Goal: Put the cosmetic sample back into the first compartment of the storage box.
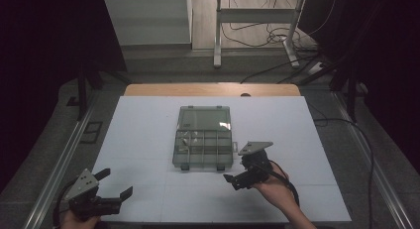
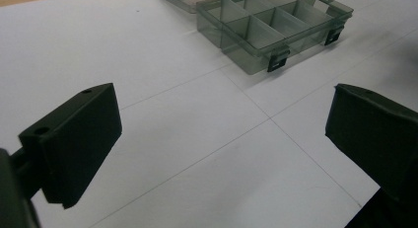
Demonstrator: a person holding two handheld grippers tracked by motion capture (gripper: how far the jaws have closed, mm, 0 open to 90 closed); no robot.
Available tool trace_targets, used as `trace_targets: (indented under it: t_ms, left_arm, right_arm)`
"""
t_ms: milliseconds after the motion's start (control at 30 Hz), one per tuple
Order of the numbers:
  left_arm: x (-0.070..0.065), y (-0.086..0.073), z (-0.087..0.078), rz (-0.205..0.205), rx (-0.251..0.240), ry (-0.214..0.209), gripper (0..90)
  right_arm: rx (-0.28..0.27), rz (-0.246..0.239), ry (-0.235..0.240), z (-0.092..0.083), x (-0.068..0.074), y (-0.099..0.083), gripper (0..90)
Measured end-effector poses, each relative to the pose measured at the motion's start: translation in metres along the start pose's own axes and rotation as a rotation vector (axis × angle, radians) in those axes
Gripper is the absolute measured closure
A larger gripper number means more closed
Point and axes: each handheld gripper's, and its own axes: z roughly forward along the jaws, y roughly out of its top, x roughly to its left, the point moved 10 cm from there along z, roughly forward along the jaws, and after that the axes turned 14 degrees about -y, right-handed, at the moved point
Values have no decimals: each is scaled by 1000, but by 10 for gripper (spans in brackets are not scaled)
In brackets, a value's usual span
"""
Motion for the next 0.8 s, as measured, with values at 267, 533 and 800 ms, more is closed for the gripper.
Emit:
trace_targets:
  t_ms: [267,533,800]
  left_arm:
    - [0,0,-1,-9,-10,-9,9]
    - [0,0,0,-6,-5,-12,10]
    - [0,0,0,-2,-3,-8,13]
  right_arm:
    - [-10,57,11,-14,-7,-8,0]
    - [-10,68,-11,-27,-18,-19,28]
    - [-2,99,-11,-38,-28,-29,21]
